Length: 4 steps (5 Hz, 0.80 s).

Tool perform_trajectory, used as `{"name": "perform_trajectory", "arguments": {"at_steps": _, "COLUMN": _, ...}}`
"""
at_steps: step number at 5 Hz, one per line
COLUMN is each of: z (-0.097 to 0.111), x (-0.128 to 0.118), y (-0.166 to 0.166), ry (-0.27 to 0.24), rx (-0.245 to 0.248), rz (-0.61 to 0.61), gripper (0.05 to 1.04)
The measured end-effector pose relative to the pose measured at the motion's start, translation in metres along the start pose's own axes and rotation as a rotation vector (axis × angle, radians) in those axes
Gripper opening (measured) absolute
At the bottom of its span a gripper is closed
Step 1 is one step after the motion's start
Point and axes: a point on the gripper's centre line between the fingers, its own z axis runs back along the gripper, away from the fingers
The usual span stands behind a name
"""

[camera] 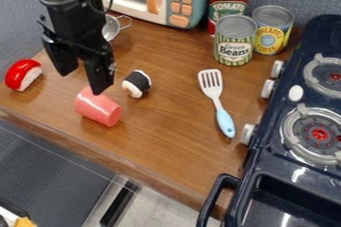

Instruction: Drop the red cup to the left side

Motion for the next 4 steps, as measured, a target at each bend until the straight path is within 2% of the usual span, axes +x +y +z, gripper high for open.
{"name": "perform_trajectory", "arguments": {"at_steps": 1, "z": 0.0, "x": -0.0009, "y": -0.0026, "ry": 0.005, "rx": -0.016, "rz": -0.021, "gripper": 0.999}}
{"name": "perform_trajectory", "arguments": {"at_steps": 4, "z": 0.0, "x": -0.0007, "y": -0.0029, "ry": 0.004, "rx": -0.019, "rz": -0.021, "gripper": 0.999}}
